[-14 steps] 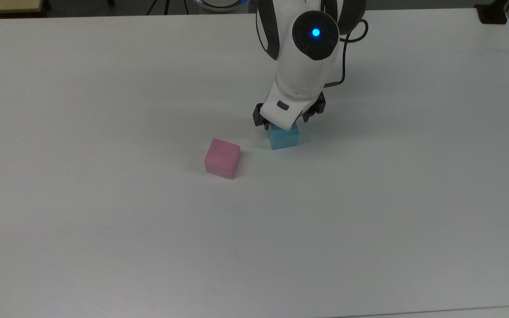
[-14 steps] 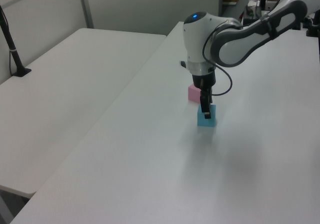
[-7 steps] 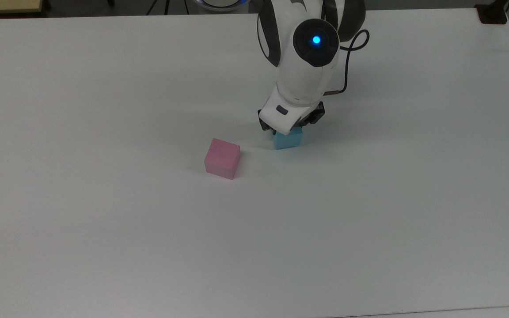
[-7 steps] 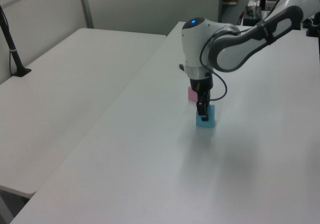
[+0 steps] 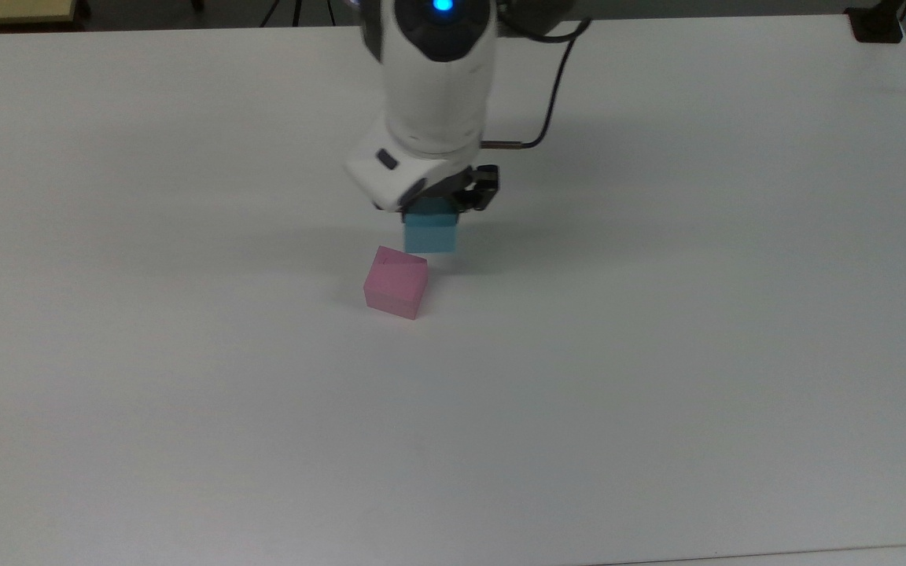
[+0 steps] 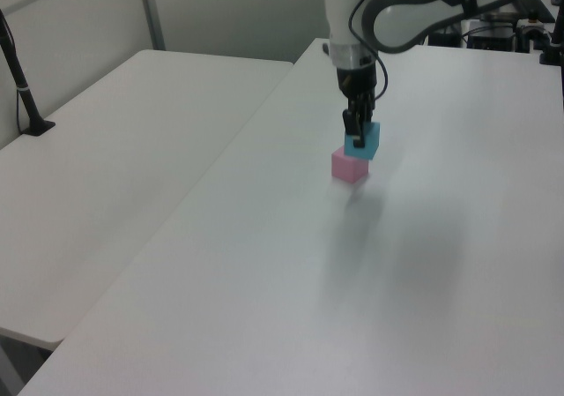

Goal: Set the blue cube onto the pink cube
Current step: 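Lift the blue cube and carry it over the pink cube, lowering onto it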

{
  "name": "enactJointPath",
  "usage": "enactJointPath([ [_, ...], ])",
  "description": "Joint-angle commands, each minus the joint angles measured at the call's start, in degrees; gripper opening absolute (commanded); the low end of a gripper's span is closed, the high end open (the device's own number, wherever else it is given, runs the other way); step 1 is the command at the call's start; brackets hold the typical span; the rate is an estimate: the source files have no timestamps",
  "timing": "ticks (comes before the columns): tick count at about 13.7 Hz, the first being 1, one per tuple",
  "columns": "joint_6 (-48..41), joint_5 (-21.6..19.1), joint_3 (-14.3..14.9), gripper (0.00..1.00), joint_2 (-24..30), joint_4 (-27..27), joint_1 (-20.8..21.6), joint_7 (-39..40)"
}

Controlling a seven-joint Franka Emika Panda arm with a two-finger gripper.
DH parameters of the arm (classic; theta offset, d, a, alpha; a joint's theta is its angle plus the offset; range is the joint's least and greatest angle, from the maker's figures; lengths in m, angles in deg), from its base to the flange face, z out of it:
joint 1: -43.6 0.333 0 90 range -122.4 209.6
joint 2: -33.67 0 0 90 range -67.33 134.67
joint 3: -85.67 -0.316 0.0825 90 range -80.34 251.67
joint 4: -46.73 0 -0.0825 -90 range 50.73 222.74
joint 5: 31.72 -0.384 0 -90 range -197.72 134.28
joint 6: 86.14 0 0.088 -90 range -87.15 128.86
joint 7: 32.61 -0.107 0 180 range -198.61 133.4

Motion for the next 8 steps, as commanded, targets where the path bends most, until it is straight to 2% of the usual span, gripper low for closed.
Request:
enactJointPath([
  [1, 0.61, 1.69, 0.46, 0.36, -1.36, -1.25, -2.49, 1.86],
  [3, 1.66, 2.04, 0.55, 0.36, -2.41, -1.25, -2.49, 2.66],
  [8, 7.90, 2.22, 0.55, 0.47, -3.90, -1.43, -3.38, 2.84],
])
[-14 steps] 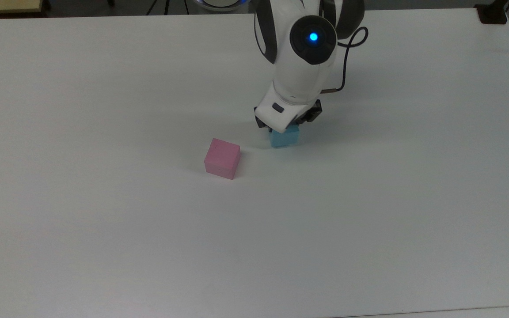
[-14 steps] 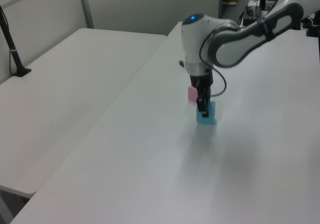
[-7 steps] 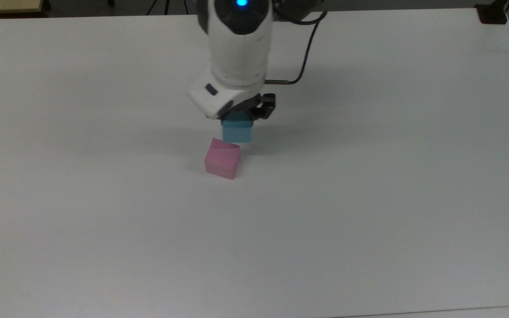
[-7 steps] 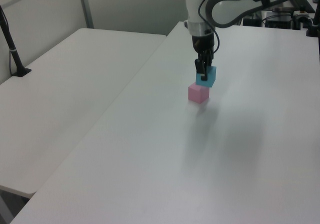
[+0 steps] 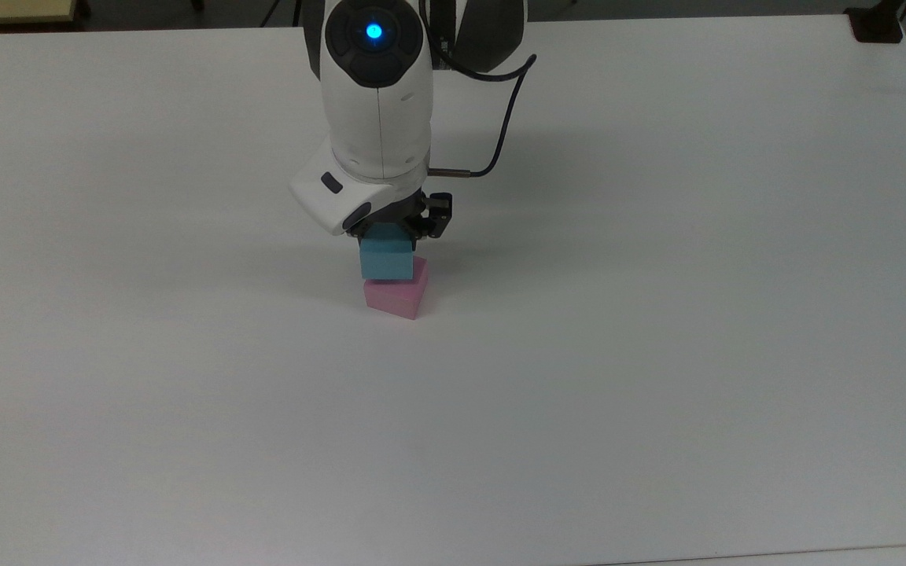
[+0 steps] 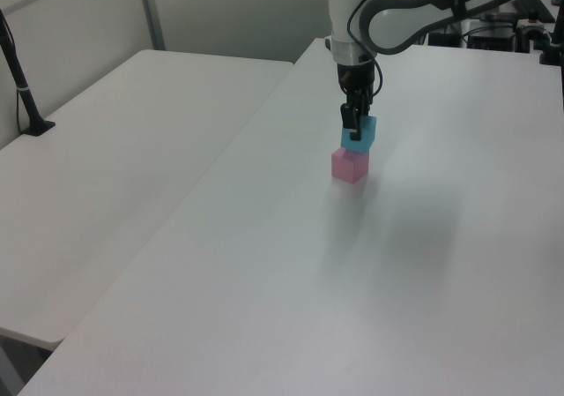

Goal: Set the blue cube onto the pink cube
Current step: 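Open the gripper to release the blue cube on the pink cube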

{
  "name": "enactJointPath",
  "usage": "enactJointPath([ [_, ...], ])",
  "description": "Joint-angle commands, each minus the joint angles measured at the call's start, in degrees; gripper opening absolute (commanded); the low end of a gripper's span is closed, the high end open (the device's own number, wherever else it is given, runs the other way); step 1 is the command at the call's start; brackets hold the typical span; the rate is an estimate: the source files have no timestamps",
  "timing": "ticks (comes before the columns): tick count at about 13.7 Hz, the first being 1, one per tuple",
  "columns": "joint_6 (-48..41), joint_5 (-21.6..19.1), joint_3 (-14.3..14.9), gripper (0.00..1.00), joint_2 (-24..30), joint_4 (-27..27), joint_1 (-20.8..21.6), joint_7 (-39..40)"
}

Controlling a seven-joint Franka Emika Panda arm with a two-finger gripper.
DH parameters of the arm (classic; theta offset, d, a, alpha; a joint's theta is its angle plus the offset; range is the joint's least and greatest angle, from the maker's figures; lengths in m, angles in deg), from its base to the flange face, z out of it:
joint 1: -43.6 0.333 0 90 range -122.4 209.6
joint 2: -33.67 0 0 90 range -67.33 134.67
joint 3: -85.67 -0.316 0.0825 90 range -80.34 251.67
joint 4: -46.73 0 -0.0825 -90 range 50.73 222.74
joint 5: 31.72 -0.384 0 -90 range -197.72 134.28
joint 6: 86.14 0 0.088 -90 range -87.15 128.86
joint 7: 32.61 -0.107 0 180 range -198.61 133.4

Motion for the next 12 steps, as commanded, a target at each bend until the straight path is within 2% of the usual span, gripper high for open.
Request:
enactJointPath([
  [1, 2.86, 0.89, 0.29, 0.48, -1.81, -1.05, 0.20, 0.86],
  [2, 2.78, 0.98, 0.20, 0.62, -2.07, -0.96, 0.37, 0.78],
  [3, 2.78, 1.16, 0.20, 0.83, -2.08, -0.79, 0.55, 0.78],
  [5, 2.43, 2.91, 0.12, 1.00, -1.99, -0.61, 1.07, 0.60],
  [12, -1.70, 2.83, 0.12, 1.00, 1.26, -0.87, 1.07, 0.16],
])
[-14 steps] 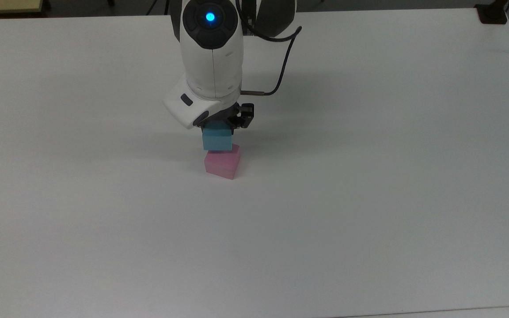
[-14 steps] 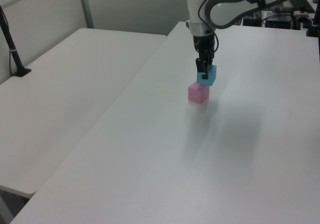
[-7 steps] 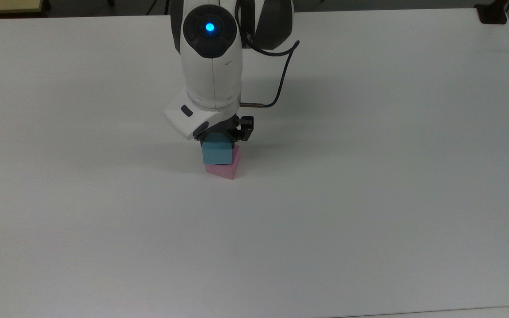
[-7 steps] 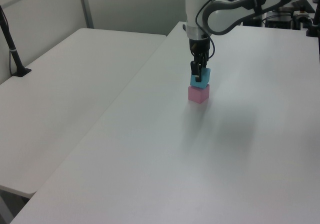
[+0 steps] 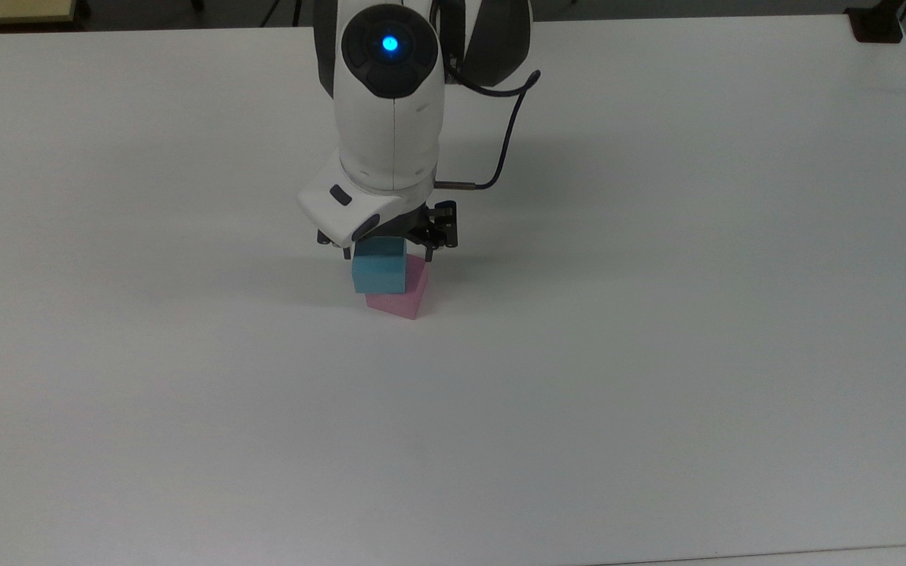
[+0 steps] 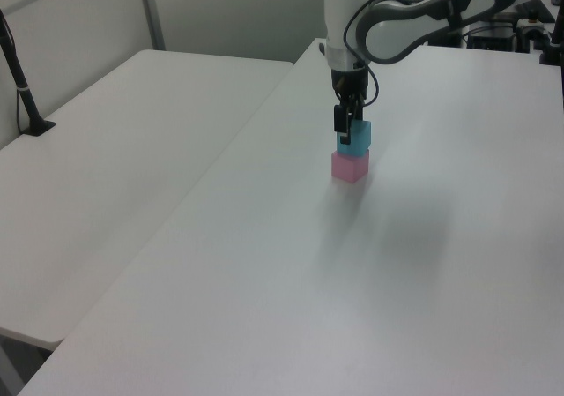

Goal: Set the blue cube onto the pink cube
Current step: 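Open the gripper to release the blue cube on the pink cube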

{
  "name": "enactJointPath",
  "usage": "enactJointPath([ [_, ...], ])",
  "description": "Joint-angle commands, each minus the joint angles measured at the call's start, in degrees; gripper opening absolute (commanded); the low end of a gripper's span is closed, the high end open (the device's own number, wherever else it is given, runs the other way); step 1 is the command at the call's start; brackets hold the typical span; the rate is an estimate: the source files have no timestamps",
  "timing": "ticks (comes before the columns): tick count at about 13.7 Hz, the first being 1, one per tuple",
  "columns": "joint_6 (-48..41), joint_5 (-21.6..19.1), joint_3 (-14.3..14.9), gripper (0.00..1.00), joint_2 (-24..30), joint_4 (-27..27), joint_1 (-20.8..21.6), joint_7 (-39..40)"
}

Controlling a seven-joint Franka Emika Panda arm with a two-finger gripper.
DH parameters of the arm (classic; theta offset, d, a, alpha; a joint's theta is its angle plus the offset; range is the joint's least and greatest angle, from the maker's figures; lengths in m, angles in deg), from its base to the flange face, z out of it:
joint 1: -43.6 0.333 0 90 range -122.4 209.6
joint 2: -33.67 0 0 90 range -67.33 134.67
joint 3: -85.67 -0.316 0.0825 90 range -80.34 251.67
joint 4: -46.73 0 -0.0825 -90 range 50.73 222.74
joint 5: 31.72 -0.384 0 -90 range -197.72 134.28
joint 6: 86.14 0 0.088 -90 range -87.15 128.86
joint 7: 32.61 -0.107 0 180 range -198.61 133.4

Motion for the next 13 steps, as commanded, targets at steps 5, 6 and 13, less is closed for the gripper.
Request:
enactJointPath([
  [5, -10.53, 0.62, 0.37, 1.00, 10.30, 0.43, -0.84, 0.10],
  [6, -12.55, 0.62, 0.46, 1.00, 12.32, 0.70, -1.11, 0.01],
  [13, -17.84, -0.26, 1.07, 1.00, 22.62, 4.13, -6.29, 0.98],
])
